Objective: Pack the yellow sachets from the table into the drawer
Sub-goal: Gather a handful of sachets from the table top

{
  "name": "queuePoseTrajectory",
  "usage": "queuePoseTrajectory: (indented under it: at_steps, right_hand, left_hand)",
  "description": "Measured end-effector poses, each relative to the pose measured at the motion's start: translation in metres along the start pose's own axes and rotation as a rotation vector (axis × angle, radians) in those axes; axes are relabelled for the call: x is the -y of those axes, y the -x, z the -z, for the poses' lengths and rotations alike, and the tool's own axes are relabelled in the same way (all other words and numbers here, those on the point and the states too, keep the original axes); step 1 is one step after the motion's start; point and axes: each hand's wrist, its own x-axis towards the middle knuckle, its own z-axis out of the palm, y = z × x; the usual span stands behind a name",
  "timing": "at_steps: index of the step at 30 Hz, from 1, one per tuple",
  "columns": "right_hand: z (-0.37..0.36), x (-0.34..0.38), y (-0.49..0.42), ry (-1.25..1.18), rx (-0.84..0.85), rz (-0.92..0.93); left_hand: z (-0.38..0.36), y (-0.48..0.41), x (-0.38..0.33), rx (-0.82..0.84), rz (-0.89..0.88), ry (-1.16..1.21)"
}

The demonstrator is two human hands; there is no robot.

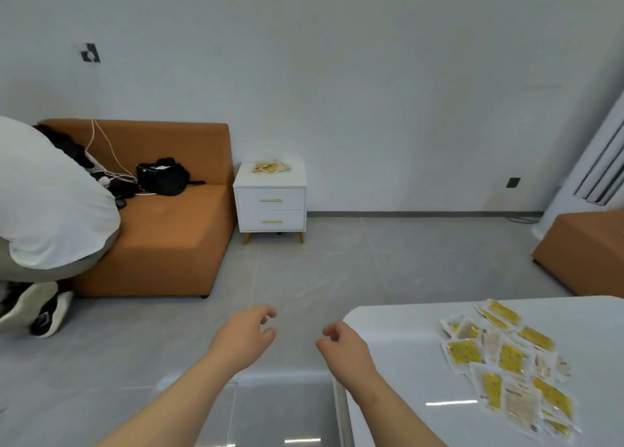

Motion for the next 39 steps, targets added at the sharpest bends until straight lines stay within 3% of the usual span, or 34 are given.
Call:
queuePoseTrajectory:
  at_steps: [15, 33, 39]
  right_hand:
    - [0.012, 0.148, -0.401, 0.024, 0.071, 0.087]
    - [-0.026, 0.267, -0.811, 0.079, 0.125, -0.095]
    - [-0.036, 0.285, -0.937, 0.085, 0.176, -0.131]
  left_hand:
    - [0.121, -0.372, 0.015, -0.098, 0.111, 0.026]
    - [0.207, -0.808, 0.089, 0.066, 0.122, 0.093]
    - [0.218, -0.927, 0.116, 0.131, 0.209, 0.092]
